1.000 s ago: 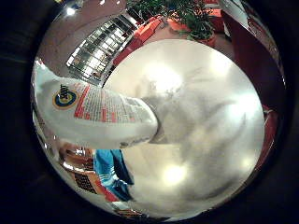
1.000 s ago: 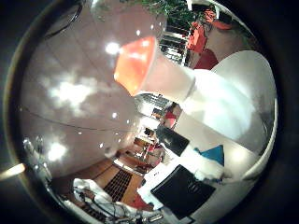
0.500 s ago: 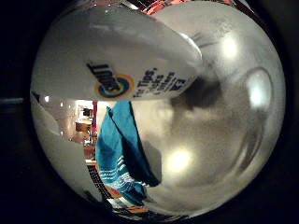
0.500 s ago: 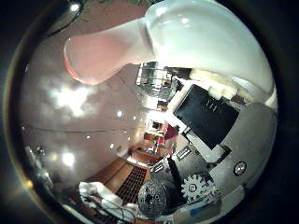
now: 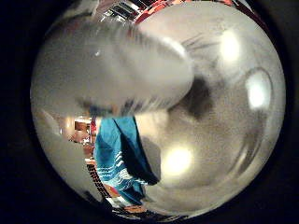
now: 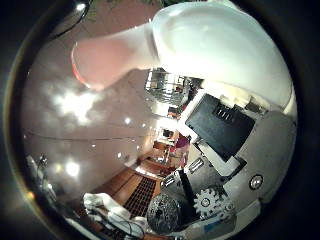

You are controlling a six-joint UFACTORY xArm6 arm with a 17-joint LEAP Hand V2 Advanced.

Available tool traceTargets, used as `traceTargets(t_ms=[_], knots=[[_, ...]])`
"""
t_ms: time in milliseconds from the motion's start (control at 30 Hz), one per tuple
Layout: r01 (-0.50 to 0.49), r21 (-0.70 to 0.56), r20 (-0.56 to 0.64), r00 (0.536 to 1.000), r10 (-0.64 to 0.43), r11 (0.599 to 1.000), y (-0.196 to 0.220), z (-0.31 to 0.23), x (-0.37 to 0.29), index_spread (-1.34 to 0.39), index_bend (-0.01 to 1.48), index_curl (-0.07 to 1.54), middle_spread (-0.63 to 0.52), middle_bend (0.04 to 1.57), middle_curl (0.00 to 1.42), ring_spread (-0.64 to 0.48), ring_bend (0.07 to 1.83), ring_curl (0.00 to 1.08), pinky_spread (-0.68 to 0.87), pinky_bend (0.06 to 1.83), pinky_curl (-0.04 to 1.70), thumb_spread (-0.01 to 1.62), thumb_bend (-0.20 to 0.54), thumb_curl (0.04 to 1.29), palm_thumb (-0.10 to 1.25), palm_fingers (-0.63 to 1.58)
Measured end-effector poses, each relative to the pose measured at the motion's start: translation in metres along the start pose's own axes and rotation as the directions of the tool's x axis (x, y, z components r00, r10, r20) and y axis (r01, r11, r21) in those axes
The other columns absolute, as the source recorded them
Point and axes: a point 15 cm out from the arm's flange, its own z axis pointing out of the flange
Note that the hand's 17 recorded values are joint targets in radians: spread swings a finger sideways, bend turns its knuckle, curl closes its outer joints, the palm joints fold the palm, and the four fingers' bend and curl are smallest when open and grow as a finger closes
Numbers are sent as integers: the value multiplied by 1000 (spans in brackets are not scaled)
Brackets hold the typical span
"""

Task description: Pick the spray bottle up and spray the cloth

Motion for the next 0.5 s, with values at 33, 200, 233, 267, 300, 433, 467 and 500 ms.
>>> traceTargets(t_ms=[33,200,233,267,300,433,467,500], knots=[[16,-2,3,1000,-16,1000,-3,-1,-6,-213,1058,758,-94,1308,655,-144,1438,560,-171,1310,724,626,-19,798,1014,1195],[55,-66,25,998,-53,996,-4,-5,-31,-211,1077,759,-101,1330,647,-142,1457,558,-156,1275,801,603,-19,836,1012,1186],[57,-85,24,998,-55,995,-4,-8,-35,-211,1078,759,-102,1333,645,-142,1458,557,-156,1269,812,599,-20,841,1011,1185],[60,-103,17,998,-58,993,-5,-11,-38,-210,1081,759,-102,1336,643,-142,1460,556,-156,1258,827,591,-23,846,1007,1183],[64,-127,8,998,-64,990,-5,-15,-41,-211,1085,760,-103,1341,642,-142,1461,555,-156,1246,846,582,-21,854,1006,1183],[81,-254,-59,993,-99,964,-9,-32,-54,-210,1089,759,-103,1347,637,-142,1465,553,-158,1220,897,553,-23,873,999,1187],[90,-292,-81,990,-119,952,-11,-39,-58,-210,1090,758,-103,1349,635,-142,1466,552,-159,1212,911,543,-23,878,997,1187],[99,-334,-106,984,-142,937,-14,-46,-64,-210,1093,759,-103,1353,635,-143,1465,552,-160,1205,925,535,-22,883,996,1186]])
